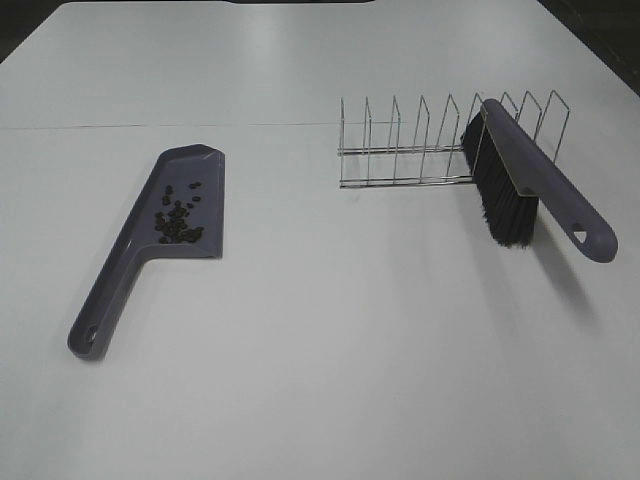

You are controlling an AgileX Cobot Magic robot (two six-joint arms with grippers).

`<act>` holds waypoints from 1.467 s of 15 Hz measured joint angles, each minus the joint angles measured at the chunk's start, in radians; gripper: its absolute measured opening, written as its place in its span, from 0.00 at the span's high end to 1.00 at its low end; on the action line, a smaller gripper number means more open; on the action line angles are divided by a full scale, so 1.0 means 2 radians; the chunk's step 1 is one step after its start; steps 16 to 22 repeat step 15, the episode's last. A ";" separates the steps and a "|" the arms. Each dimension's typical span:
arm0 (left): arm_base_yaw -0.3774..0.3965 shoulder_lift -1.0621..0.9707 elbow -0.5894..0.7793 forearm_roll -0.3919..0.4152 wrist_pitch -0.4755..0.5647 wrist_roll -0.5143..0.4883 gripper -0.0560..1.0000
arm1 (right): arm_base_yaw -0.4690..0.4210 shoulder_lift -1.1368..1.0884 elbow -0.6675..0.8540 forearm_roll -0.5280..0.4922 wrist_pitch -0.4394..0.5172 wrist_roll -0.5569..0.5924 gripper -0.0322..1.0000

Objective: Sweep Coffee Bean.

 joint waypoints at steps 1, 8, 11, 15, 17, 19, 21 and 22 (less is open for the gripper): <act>0.000 0.000 0.000 0.000 0.000 0.000 0.02 | 0.000 0.000 0.000 0.000 0.000 0.000 0.15; 0.000 0.000 0.000 0.000 0.000 0.000 0.02 | 0.000 0.000 0.000 0.000 0.000 0.000 0.16; 0.000 0.000 0.000 0.000 0.000 0.000 0.02 | 0.000 0.000 0.000 0.000 0.000 0.000 0.17; 0.000 0.000 0.000 0.000 0.000 0.000 0.02 | 0.000 0.000 0.000 0.000 0.000 0.000 0.17; 0.000 0.000 0.000 0.000 0.000 0.000 0.02 | 0.000 0.000 0.000 0.000 0.000 0.000 0.17; 0.000 0.000 0.000 0.000 0.000 0.000 0.02 | 0.000 0.000 0.000 0.000 0.000 0.000 0.17; 0.000 0.000 0.000 0.000 0.000 0.000 0.02 | 0.000 0.000 0.000 0.000 0.000 0.000 0.17; 0.000 0.000 0.000 0.000 0.000 0.000 0.02 | 0.000 0.000 0.000 0.000 0.000 0.000 0.17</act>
